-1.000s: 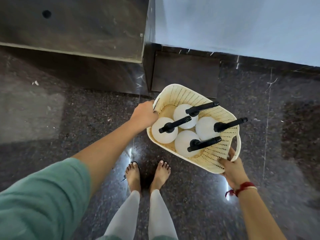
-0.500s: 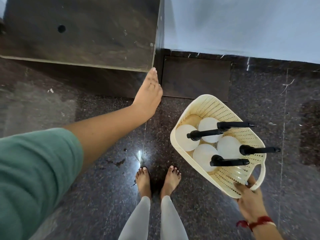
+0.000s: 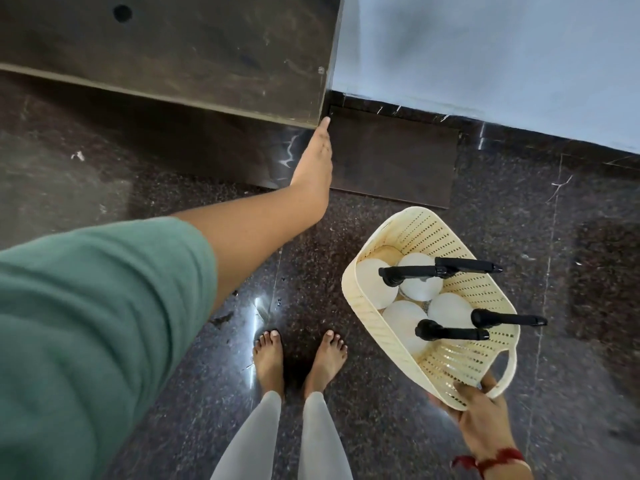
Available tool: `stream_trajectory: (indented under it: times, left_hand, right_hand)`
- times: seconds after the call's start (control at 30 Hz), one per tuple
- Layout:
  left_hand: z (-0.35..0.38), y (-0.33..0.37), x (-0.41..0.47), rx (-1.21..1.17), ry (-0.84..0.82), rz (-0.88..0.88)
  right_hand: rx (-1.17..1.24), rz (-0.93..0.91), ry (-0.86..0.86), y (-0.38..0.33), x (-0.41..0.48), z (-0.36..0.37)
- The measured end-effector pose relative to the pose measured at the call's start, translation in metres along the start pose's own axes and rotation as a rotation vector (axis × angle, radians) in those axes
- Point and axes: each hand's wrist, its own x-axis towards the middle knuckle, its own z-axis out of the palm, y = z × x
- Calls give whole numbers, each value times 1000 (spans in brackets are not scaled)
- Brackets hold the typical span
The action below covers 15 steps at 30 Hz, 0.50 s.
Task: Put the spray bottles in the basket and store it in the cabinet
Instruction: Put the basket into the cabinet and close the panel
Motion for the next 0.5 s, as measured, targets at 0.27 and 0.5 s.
stream_trajectory:
  times: [0.27, 0.5]
  left_hand:
    - [27, -23, -1, -43, -8, 7]
    - [29, -44, -8, -238, -43, -117]
  right_hand:
    - [48, -5, -38, 19, -20, 22]
    - [-4, -28, -66, 25, -30, 43]
